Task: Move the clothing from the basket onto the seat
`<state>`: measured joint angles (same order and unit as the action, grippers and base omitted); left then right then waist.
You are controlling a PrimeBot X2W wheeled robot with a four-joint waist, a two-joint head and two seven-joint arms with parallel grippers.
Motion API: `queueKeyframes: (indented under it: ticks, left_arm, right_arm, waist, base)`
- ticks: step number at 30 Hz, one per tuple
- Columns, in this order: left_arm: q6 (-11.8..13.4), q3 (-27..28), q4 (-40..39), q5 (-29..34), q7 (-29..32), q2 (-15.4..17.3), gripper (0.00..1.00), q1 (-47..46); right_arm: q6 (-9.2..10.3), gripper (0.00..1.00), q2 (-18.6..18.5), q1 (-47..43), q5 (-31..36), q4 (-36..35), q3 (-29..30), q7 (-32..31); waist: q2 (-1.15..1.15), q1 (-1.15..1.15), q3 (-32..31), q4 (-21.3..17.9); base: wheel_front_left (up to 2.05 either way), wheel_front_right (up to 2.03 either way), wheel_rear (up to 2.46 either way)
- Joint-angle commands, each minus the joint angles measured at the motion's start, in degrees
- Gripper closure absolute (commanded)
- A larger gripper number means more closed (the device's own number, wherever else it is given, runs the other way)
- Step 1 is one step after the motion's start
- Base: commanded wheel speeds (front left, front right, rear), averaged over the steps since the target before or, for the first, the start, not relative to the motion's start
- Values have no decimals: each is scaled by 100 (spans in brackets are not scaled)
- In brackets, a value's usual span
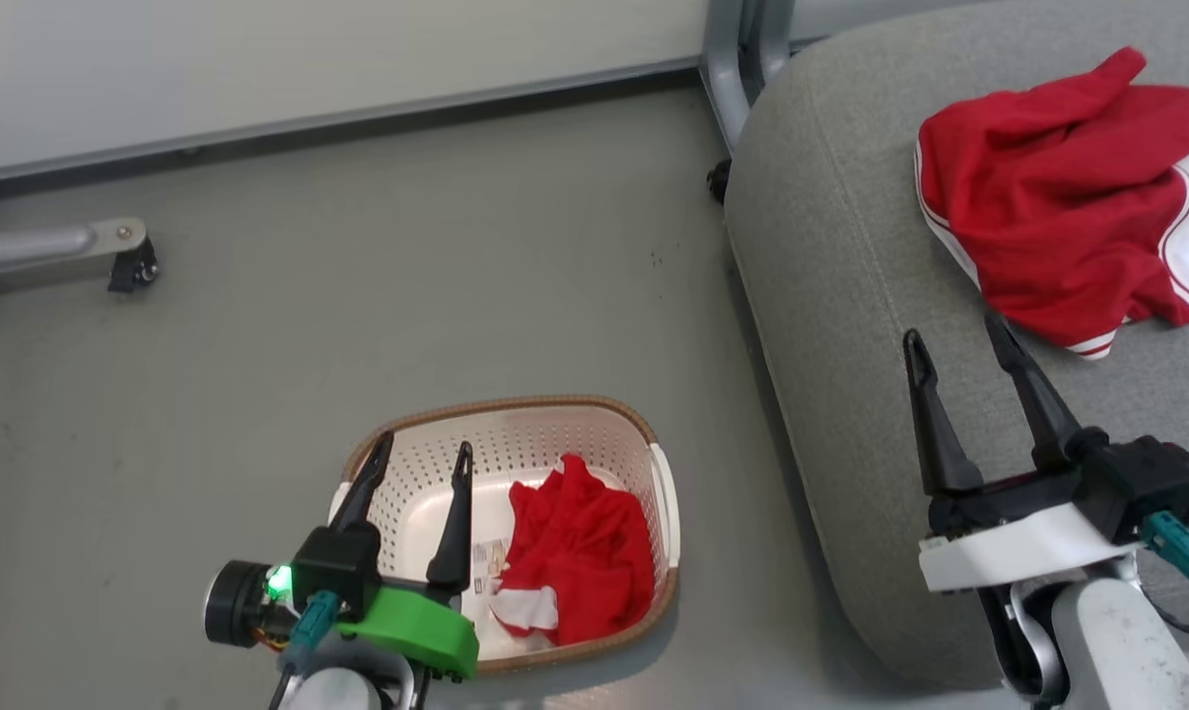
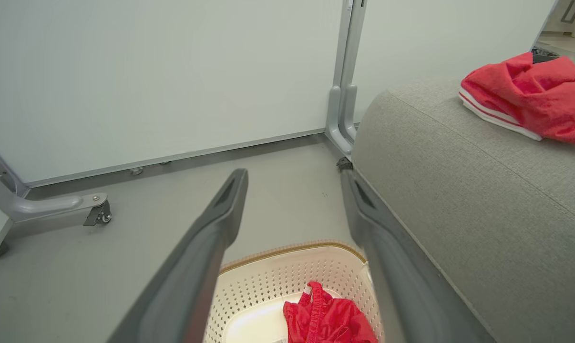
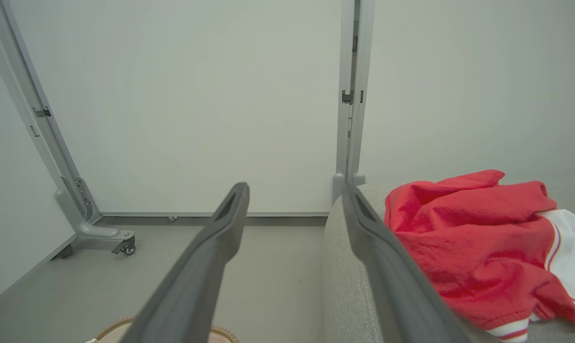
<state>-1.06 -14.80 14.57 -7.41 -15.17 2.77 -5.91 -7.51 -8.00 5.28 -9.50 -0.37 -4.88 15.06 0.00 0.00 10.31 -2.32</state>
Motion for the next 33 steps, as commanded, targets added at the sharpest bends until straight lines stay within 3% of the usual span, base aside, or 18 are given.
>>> queueKeyframes:
  ticks: [1,12,19,28,33]
  left_arm:
    - [-66,-16,208,51,3,22,0,-270]
    - [-537,-596,2401,505,1,34,0,-2102]
    - [-642,-1520,4211,621,173,68,0,-3345]
    - [-643,-2905,5308,571,359,118,0,-4620]
    - [-644,-3500,5647,320,748,152,0,-4876]
  right_arm:
    - [4,0,7,166,33,-59,26,18]
    - [4,0,78,885,112,-436,168,18]
    - [4,0,125,1301,156,-765,142,18]
    - [4,0,212,1710,331,-1111,19,18]
    - [4,0,282,1814,373,-1139,-16,18]
  waist:
    - [0,0,791,-225]
    - [0,0,2305,-543]
    - [0,0,3190,-676]
    - [0,0,4083,-797]
    - [0,0,4351,-912]
  base:
    - [0,0,0]
    - [0,0,0]
    - [0,0,0]
    - [0,0,0]
    - [0,0,0]
